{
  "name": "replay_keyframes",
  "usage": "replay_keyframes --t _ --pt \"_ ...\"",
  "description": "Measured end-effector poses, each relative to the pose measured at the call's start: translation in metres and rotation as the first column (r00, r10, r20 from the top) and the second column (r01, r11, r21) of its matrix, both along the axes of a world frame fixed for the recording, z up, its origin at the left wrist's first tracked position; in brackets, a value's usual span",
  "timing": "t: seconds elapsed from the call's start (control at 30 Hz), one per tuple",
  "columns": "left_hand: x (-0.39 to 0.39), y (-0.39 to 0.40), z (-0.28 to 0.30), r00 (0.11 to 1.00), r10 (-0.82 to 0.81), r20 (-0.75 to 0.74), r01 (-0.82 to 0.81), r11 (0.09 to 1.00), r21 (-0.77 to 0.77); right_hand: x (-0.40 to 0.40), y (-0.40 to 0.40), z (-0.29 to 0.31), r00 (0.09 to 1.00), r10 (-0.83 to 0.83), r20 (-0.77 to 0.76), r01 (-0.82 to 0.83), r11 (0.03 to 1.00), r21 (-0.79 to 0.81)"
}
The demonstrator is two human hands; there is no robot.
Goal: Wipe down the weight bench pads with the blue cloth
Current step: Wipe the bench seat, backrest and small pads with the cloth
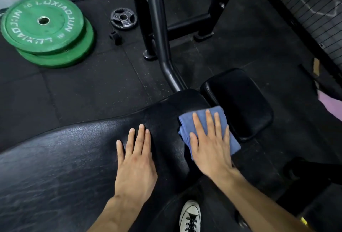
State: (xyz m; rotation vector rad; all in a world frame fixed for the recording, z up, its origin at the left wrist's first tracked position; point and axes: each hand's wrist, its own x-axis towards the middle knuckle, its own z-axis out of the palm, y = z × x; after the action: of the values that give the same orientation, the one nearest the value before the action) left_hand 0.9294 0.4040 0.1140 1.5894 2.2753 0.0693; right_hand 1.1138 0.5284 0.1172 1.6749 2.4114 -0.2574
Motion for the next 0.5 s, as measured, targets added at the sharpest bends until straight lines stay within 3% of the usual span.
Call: replay_keyframes --t 0.13,0.27,0.5 --pt "-0.002 -0.001 0.001 1.000 -0.006 0.023 0.006 1.000 0.008 -0.048 0.060 -0.001 0.997 0.003 -0.077 -0.004 1.000 -0.015" --pt "-0.004 -0.001 0.002 0.999 -0.014 0.033 0.014 1.000 0.006 -0.076 0.086 -0.005 0.999 -0.017 -0.047 0.015 0.999 -0.049" --pt "-0.015 -0.005 0.016 0.993 -0.033 0.114 0.035 0.999 -0.011 -0.060 -0.015 -0.007 0.993 0.109 -0.049 -0.106 0.993 0.059"
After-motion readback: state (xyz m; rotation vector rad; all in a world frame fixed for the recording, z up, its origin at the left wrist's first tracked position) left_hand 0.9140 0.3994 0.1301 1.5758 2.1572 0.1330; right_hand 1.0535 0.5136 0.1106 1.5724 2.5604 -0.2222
